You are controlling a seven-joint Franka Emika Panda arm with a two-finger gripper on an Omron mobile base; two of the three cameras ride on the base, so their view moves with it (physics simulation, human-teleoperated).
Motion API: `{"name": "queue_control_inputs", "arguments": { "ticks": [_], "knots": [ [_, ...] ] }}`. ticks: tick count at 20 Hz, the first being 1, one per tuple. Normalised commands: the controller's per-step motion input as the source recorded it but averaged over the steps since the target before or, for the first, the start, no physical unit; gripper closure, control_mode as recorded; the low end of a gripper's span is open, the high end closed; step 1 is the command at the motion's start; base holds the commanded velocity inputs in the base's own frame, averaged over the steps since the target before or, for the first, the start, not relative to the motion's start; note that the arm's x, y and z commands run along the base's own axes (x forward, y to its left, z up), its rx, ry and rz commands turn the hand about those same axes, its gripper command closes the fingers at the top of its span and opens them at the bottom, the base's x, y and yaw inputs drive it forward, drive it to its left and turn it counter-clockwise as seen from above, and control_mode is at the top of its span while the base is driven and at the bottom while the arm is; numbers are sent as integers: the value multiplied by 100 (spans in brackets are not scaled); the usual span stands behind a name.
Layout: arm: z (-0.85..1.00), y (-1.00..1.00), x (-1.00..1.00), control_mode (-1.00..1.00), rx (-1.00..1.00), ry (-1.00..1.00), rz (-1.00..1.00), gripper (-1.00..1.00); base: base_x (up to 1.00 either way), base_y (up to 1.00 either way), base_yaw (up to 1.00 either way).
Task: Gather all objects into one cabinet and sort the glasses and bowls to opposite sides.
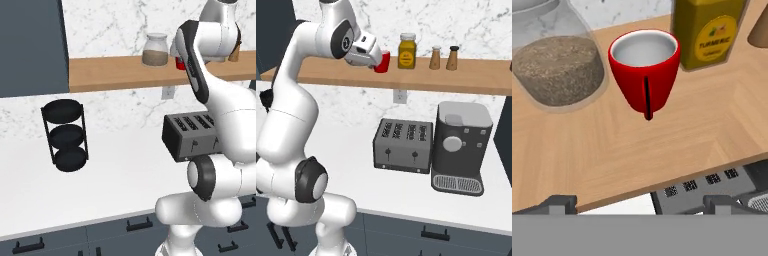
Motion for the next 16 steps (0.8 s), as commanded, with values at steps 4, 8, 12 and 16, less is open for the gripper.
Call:
{"name": "queue_control_inputs", "arguments": {
  "ticks": [4,8,12,16],
  "knots": [
    [-14,-30,0,-100,0,15,-2,-100,0,0,0],
    [-2,-10,24,-100,0,3,0,-100,0,0,0],
    [-3,0,54,-100,0,0,0,-100,0,0,0],
    [-7,-3,38,-100,0,0,0,-100,0,0,0]
  ]
}}
